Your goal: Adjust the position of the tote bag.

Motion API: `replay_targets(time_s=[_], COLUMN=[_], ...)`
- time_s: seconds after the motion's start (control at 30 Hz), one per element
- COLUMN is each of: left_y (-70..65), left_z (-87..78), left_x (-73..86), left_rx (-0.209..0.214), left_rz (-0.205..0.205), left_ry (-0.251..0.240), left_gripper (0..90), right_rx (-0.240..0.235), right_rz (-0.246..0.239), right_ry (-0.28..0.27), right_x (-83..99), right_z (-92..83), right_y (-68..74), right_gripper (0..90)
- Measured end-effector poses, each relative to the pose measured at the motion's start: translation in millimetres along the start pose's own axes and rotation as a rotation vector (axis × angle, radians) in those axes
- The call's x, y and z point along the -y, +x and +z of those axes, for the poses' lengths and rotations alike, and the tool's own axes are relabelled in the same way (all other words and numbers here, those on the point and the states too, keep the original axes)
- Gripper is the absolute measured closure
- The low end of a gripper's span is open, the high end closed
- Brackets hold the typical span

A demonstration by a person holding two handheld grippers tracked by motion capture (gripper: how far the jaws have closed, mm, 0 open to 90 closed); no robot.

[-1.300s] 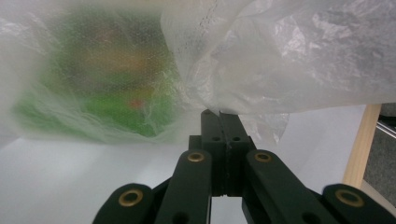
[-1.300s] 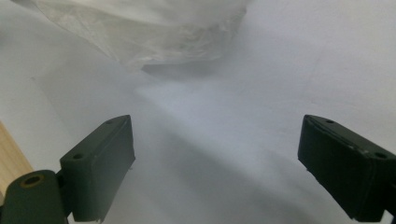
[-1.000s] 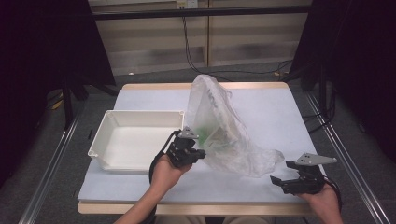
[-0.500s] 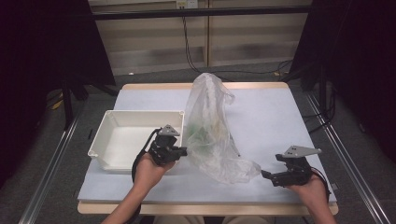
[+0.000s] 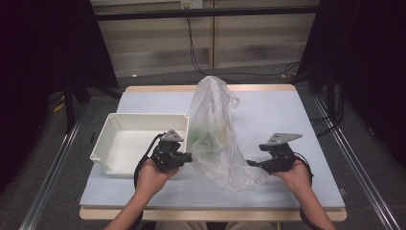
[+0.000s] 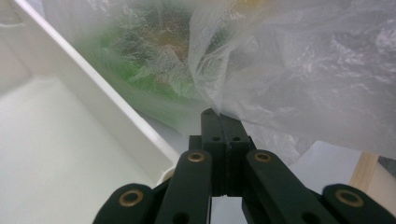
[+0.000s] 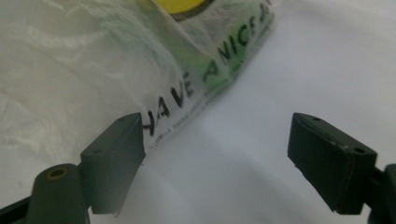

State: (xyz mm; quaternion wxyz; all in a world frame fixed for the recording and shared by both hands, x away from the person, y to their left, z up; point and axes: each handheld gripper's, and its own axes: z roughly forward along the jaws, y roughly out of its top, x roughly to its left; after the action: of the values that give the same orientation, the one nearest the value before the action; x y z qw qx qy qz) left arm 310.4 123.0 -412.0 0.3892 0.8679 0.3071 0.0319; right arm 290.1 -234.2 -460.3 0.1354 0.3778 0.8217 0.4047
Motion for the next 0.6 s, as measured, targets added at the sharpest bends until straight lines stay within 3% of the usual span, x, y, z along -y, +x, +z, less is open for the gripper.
replay_targets(time_s=[0.23, 0.33, 0.37, 0.43, 0.47, 0.53, 0.6], left_y=[-0.1, 0.4, 0.2, 0.6, -0.6, -0.8, -0.8], left_z=[4.6, 5.9, 6.5, 7.4, 8.8, 9.2, 11.3], left_x=[1.5, 2.0, 2.0, 2.4, 2.6, 2.0, 1.7], left_rx=[0.006, 0.013, 0.008, 0.013, 0.011, 0.007, 0.016], left_rz=[0.002, 0.000, 0.000, -0.002, -0.003, 0.004, 0.001], left_ry=[0.011, 0.013, 0.021, 0.019, 0.016, 0.023, 0.014], left_gripper=[90.0, 90.0, 90.0, 90.0, 90.0, 90.0, 90.0], right_rx=[-0.065, -0.117, -0.129, -0.139, -0.141, -0.136, -0.147], right_rz=[-0.043, -0.059, -0.078, -0.082, -0.067, -0.071, -0.037], right_ry=[0.028, 0.046, 0.065, 0.071, 0.092, 0.093, 0.103], right_x=[-14.9, -20.3, -23.9, -24.5, -24.9, -23.7, -21.2], right_z=[30.8, 42.7, 47.9, 49.5, 51.4, 49.0, 44.2], right_y=[10.0, 14.3, 16.5, 16.9, 15.7, 14.7, 11.9], right_gripper=[25.4, 39.4, 53.2, 58.0, 76.9, 88.0, 90.0])
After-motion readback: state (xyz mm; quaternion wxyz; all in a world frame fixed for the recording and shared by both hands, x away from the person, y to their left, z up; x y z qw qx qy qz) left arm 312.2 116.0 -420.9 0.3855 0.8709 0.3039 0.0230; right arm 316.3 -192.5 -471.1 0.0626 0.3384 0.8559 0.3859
